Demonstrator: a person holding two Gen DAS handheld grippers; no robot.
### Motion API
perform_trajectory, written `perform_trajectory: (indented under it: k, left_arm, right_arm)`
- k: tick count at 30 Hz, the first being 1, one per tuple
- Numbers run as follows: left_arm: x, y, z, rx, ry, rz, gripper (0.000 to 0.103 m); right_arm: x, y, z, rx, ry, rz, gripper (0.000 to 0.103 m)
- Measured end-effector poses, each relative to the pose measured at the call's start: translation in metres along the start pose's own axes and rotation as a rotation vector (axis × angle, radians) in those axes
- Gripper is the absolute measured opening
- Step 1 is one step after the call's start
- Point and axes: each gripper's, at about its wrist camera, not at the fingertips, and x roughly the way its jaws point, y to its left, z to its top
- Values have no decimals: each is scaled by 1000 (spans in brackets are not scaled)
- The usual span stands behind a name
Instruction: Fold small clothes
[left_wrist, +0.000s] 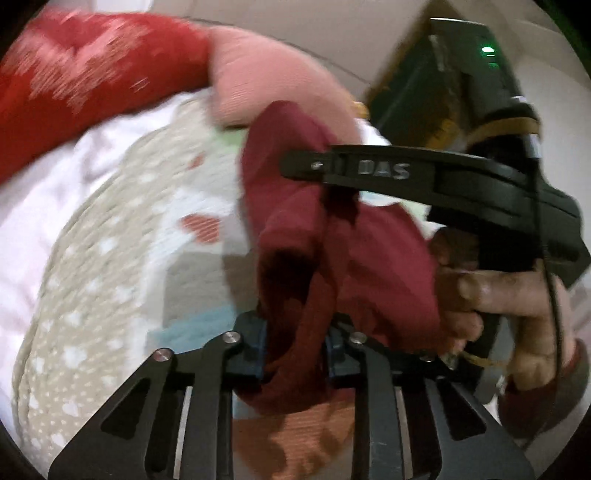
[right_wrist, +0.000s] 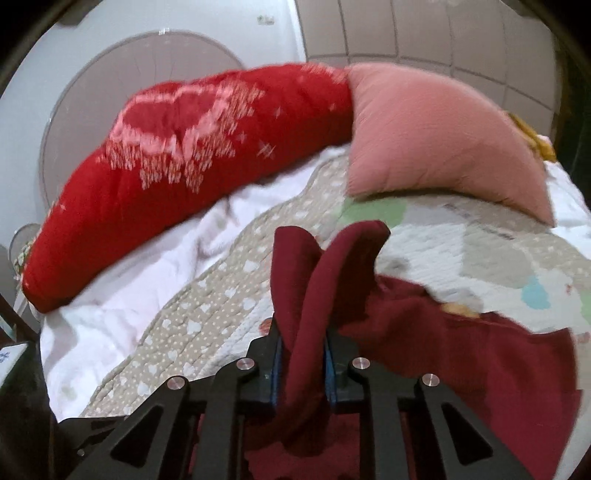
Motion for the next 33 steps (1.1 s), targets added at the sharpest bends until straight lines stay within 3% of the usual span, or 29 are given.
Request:
perform_trajectory:
  k: [8, 12, 16, 21, 24, 25, 28, 30, 33]
  left_arm:
    - [18, -107, 19, 163, 30, -141, 19]
    - [52, -148, 17, 204, 91, -182, 19]
    - [95, -174, 0, 240, 169, -178, 18]
    - [133, -178, -11, 208, 228, -181, 20]
    - [125, -179, -12, 224, 247, -191, 34]
    - [114, -182, -12, 245, 261, -193, 45]
    - [83, -173, -10, 294, 254, -228, 59]
    - [59, -156, -4, 308, 206, -223, 63]
    - [44, -134, 2, 307, 135, -135, 63]
  right_arm:
    - [-90, -79, -13, 71, -105, -89, 16]
    - [-116, -125, -33, 121, -106, -159, 16]
    - [-121, -167, -59, 173, -84, -215, 16]
    - [-91, -212, -92, 267, -17, -283, 16]
    - [-72, -221, -101, 303, -4, -291, 16]
    - [-73, -222, -100, 300, -15, -292, 16]
    - [-88, -226, -101, 325, -24, -301, 33]
    - [-108, -225, -104, 341, -37, -339, 34]
    - [-144, -211, -107, 324, -97, -322, 34]
